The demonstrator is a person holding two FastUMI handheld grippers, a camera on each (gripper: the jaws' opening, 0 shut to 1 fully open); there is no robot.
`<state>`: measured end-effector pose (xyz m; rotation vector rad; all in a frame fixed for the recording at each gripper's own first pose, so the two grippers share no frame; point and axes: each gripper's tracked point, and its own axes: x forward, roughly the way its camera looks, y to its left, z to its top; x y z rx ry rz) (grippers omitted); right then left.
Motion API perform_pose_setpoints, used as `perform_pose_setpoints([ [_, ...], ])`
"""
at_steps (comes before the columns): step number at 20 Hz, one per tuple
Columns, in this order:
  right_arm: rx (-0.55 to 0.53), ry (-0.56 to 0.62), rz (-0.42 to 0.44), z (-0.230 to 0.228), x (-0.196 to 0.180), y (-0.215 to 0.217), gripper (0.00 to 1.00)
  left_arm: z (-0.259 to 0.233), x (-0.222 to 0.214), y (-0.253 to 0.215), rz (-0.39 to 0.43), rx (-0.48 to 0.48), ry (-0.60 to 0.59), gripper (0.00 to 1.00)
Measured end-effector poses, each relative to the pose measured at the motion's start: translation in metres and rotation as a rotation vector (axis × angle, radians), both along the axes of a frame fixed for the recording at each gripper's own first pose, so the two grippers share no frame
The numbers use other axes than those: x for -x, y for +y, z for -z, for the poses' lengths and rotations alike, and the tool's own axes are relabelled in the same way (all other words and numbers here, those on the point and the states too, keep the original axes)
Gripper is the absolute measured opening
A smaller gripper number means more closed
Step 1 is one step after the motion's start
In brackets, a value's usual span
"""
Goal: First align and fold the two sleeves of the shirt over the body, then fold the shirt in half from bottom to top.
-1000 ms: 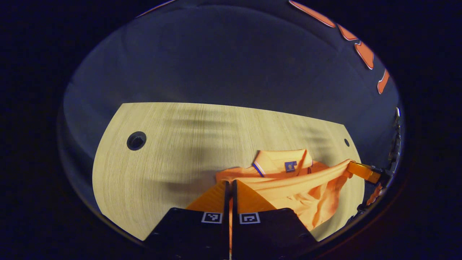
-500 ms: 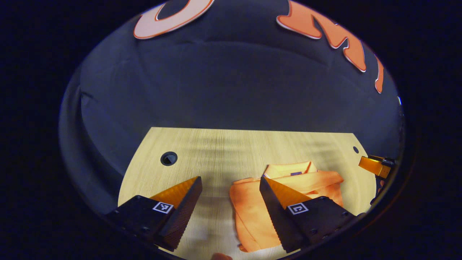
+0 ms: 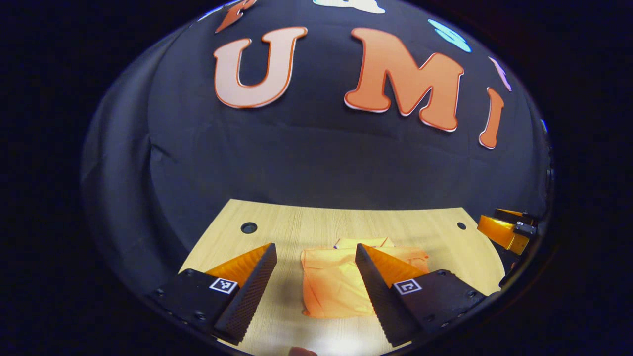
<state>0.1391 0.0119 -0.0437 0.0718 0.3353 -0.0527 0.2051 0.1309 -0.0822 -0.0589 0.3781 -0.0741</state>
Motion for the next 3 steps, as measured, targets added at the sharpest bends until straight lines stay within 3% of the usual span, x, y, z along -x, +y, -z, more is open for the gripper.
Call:
perform_pose_setpoints([
  [3, -0.004, -0.081, -0.038, -0.027, 0.041, 0.010, 0.99, -0.034, 0.056, -0.001, -0.032, 0.019, -0.099, 0.98],
])
